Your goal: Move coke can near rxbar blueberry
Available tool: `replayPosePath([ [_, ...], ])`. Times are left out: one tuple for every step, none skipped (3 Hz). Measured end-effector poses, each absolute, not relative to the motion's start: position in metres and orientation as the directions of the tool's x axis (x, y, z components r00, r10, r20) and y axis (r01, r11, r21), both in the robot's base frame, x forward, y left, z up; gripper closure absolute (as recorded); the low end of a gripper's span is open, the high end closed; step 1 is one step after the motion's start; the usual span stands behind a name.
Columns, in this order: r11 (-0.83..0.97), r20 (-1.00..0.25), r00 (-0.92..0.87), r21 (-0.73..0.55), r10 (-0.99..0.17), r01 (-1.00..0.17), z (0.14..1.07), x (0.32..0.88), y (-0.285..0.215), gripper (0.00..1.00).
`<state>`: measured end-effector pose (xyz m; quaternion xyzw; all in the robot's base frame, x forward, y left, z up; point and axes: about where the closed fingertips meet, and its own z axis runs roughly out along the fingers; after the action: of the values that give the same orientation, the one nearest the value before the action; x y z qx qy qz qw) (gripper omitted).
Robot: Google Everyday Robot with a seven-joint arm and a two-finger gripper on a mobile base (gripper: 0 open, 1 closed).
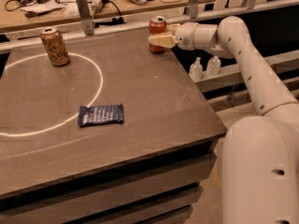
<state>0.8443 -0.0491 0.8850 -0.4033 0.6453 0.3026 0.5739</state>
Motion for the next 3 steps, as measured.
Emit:
replayPosePath([
  [0.442, -0.985, 0.025, -0.098, -0.169, -0.891, 0.895, 0.837, -0.049, 0.8],
  [0.345, -0.979, 0.102, -0.157, -0.174, -0.925, 0.926, 0.807, -0.045, 0.99],
  [0.123, -0.968, 0.152, -0.178, -0.198, -0.976, 0.95, 0.732, -0.033, 1.0],
])
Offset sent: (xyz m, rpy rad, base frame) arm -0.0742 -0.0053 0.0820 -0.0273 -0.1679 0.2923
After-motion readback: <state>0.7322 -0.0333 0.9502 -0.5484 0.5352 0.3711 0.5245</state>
